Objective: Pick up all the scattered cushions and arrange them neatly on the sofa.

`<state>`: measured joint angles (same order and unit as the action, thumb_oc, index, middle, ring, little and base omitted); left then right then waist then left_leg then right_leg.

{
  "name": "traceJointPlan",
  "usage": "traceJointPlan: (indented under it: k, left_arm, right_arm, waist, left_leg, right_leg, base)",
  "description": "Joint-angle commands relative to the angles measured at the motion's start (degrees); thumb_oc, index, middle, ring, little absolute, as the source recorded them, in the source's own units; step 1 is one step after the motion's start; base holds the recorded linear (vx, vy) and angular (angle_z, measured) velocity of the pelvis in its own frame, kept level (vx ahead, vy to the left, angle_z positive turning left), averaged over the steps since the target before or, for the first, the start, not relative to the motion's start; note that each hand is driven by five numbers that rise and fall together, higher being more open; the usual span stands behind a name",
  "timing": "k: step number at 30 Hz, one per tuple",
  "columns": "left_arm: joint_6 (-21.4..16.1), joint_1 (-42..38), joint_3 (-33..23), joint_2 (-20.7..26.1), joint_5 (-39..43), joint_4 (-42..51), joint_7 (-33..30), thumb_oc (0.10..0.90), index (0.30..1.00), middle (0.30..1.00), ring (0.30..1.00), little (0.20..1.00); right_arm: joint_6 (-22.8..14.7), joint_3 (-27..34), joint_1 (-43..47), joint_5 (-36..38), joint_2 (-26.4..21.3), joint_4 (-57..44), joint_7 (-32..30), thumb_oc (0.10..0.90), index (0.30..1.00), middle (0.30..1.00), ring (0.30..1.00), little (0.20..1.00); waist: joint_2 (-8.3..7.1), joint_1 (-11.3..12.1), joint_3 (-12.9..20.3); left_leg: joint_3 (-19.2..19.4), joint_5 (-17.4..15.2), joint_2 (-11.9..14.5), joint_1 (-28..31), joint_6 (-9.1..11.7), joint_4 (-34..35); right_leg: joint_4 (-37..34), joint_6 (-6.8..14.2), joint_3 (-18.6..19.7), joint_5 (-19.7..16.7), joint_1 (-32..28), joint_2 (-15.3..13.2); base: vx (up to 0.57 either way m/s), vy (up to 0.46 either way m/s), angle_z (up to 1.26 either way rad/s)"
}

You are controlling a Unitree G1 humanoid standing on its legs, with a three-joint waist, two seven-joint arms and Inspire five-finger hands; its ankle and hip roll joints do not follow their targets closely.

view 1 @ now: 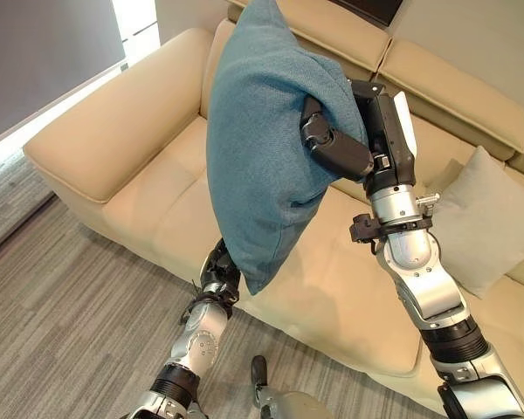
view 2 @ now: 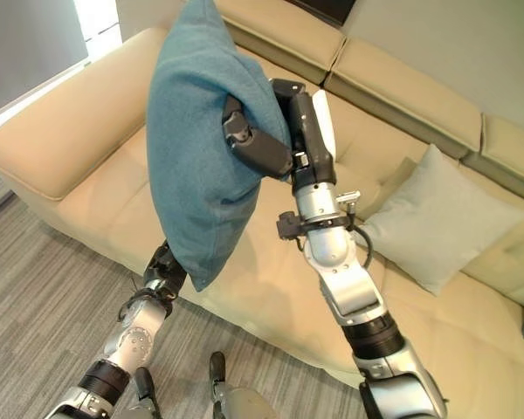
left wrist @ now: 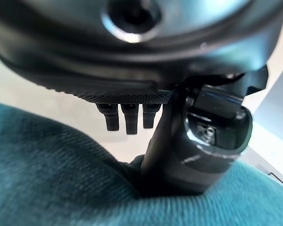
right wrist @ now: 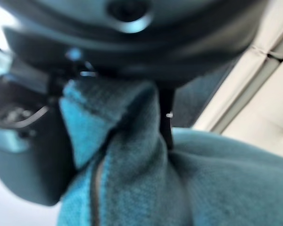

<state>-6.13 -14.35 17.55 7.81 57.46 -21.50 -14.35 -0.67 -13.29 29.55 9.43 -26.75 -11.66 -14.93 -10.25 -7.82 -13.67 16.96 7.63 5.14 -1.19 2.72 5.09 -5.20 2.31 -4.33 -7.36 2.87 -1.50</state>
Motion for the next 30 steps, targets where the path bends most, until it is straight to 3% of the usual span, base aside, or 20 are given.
traceJointPlan:
  k: [1, 9, 14, 21, 30]
  left_arm:
    - [-5.56, -8.47, 4.87, -4.14, 0.0, 6.93, 6.43, 0.4, 0.3, 0.3, 0.3, 0.3]
    - [-3.78, -4.67, 4.84, -2.79, -2.54, 9.73, 9.51, 0.4, 0.3, 0.3, 0.3, 0.3]
    - [-2.29, 2.19, 1.79, 0.86, -8.69, 12.97, 12.6, 0.4, 0.3, 0.3, 0.3, 0.3]
    - [-1.77, 9.29, -2.27, 4.39, -13.11, 17.86, 15.33, 0.4, 0.3, 0.3, 0.3, 0.3]
    - [-1.45, 16.25, -5.95, 4.55, -13.13, 18.96, 16.42, 0.4, 0.3, 0.3, 0.3, 0.3]
  right_arm:
    - [-10.44, 0.88, 5.22, 2.44, 5.33, -1.67, 1.02, 0.4, 0.3, 0.3, 0.3, 0.3]
    - [-9.99, 3.07, -0.74, 0.88, 5.14, -0.86, 3.89, 0.4, 0.3, 0.3, 0.3, 0.3]
    - [-9.68, 5.03, -8.16, -0.6, 4.14, 0.23, 7.81, 0.4, 0.3, 0.3, 0.3, 0.3]
    - [-10.08, 7.83, -17.06, -0.86, 4.94, 0.17, 11.49, 0.4, 0.3, 0.3, 0.3, 0.3]
    - [-9.92, 8.39, -22.28, 0.98, 7.0, 0.8, 14.24, 0.4, 0.3, 0.3, 0.3, 0.3]
  waist:
    - [-1.14, 0.31, 13.86]
    - [0.98, 0.76, 13.87]
    - [3.24, 1.19, 13.46]
    - [4.94, 1.14, 12.41]
    - [4.97, 2.24, 9.45]
  left_leg:
    - [-1.86, -13.0, -2.1, 5.04, -2.06, -0.09]
    - [-2.63, -12.87, -2.29, 5.43, -2.06, -0.09]
    - [-3.53, -12.28, -2.1, 5.45, -1.8, -0.47]
    - [-4.68, -11.78, -1.33, 4.31, -0.97, -2.58]
    - [-7.1, -14.43, -0.26, 0.05, 0.34, -15.13]
  right_leg:
    - [4.4, 4.67, -3.64, 9.27, -1.01, -1.36]
    - [4.5, 4.54, -4.22, 10.02, -1.9, -1.69]
    - [5.03, 3.89, -4.46, 11.17, -2.43, -1.64]
    - [6.7, 2.68, -5.0, 12.82, -2.48, -1.34]
    - [7.58, 0.75, -7.02, 14.51, -4.58, -2.08]
  base:
    - [0.0, 0.0, 0.0]
    - [0.0, 0.0, 0.0]
    - [-0.01, -0.045, 0.04]
    - [-0.01, -0.07, 0.14]
    - [0.01, -0.058, 0.22]
